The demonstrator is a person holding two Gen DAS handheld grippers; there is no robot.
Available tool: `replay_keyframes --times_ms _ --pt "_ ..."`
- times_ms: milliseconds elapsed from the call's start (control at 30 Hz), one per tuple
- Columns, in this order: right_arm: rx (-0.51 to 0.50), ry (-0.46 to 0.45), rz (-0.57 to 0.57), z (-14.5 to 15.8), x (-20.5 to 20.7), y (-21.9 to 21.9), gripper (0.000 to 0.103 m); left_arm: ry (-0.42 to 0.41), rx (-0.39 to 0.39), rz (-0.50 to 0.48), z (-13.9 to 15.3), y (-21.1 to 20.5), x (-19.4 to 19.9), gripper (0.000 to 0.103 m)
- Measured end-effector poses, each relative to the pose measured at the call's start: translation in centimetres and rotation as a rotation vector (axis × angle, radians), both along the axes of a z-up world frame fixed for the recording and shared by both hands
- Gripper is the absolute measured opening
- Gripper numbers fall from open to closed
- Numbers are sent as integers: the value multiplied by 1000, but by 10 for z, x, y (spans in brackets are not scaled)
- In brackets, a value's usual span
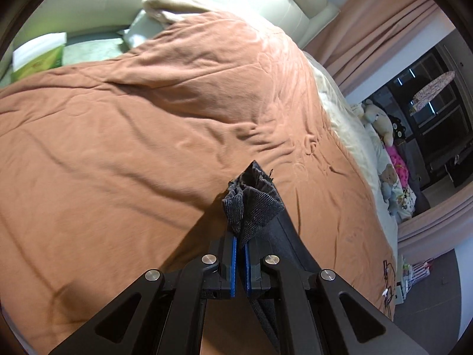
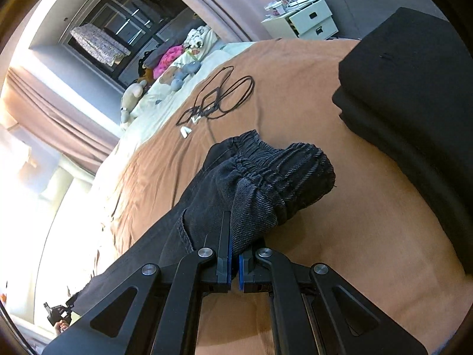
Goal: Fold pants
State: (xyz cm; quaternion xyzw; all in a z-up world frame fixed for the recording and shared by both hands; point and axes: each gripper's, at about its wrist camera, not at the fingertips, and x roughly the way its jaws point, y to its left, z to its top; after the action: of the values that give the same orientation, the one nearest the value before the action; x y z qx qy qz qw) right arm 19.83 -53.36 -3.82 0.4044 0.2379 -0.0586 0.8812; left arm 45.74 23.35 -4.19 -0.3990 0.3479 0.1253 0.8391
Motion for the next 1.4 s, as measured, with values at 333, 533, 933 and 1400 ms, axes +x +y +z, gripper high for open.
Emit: replay_keyframes --times_ms 333,533,933,1400 --pt "-7 -9 22 4 -48 1 0 10 -22 3 -7 20 -81 4" --pt "-11 -8 25 3 -72 4 0 11 -26 -8 -10 26 -116 4" --pt "-17 19 21 -13 -107 4 0 76 -52 -18 -51 34 -163 4" --pt "-57 205 10 -50 -114 18 10 293 50 -49 -99 34 -170 34"
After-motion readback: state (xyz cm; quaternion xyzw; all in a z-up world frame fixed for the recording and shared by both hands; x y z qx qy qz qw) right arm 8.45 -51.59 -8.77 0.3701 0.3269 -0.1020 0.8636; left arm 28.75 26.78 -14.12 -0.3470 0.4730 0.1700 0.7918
